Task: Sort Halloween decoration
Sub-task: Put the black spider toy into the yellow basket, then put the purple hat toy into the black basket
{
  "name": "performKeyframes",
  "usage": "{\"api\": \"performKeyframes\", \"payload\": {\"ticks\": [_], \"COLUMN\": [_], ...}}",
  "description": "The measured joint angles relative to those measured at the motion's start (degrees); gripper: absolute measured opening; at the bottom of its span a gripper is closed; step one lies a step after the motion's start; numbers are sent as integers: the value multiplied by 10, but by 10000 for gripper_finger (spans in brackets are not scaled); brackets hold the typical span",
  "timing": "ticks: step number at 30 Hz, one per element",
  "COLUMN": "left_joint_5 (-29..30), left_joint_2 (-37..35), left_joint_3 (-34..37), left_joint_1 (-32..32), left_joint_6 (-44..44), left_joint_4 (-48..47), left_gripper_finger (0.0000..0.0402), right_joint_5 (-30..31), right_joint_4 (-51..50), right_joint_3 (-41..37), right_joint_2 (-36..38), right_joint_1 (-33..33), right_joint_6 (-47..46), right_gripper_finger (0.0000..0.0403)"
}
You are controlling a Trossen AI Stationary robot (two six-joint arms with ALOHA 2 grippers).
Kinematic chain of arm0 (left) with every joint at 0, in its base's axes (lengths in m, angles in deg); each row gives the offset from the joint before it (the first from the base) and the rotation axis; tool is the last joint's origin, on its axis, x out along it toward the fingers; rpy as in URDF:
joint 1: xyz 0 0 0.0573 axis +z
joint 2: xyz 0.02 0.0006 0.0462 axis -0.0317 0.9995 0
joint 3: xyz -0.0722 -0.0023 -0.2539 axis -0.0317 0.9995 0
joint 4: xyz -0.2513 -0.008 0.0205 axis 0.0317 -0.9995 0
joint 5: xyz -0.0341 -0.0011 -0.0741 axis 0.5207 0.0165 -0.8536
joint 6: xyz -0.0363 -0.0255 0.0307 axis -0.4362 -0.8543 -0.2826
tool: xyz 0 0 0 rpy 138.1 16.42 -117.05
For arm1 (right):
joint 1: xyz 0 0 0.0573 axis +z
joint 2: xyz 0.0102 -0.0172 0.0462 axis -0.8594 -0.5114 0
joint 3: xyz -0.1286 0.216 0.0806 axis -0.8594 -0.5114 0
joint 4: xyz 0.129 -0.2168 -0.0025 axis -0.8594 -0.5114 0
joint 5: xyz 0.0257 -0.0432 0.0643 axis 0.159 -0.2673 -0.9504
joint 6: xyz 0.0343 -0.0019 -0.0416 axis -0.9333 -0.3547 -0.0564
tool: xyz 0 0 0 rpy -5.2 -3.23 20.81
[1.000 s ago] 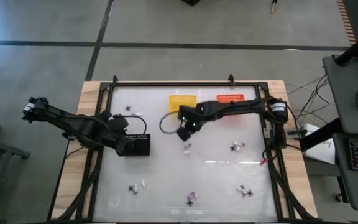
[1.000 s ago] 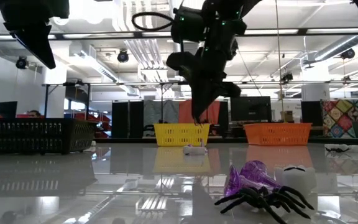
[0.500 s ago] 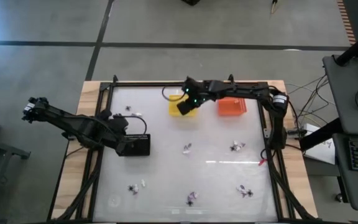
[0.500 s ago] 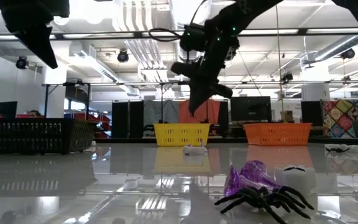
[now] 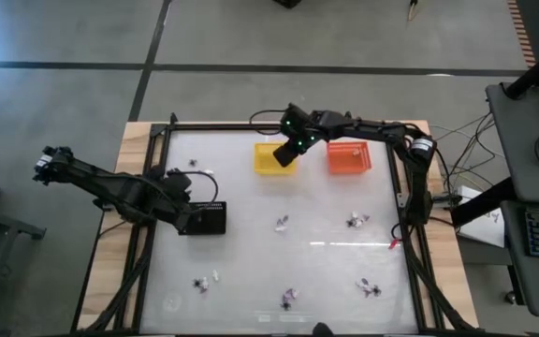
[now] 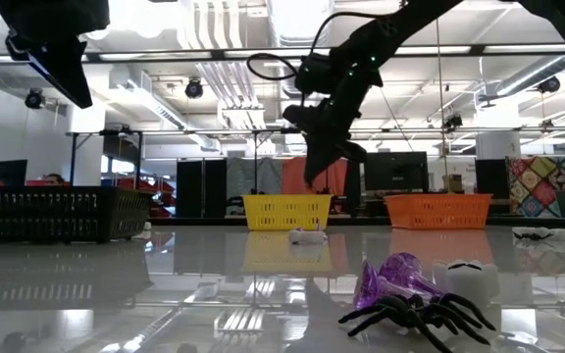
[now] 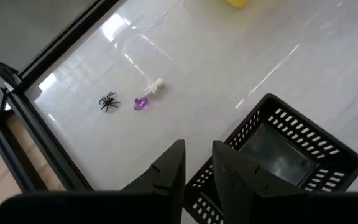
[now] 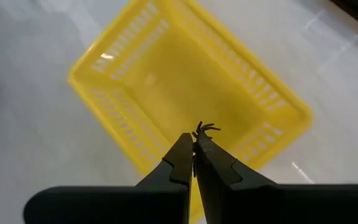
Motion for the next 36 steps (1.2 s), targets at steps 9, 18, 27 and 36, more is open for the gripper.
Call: {"api": "performKeyframes", "payload": {"ticks": [9,18,27,36], "left_joint_5": [-5,-3,-2,-82], "left_joint_2": [16,35,61,61], "left_joint_3": [0,0,0,9], "left_joint_1": [0,6,40,173], "left_joint_6": [-15,-116,-257,-209], "left_joint_4": [15,17,-28,-52], "left_gripper_finger": [63,71,84,84], "right_joint_5": [4,4,4,4], "right_joint_4": [15,25,26,28], "right_joint_3": [0,0,0,18], "right_joint_2": [0,0,0,0], "right_joint_1": [0,1,0,0], "right_joint_6": [92,145,159,157], "right_gripper_finger": [11,51,82,94]}}
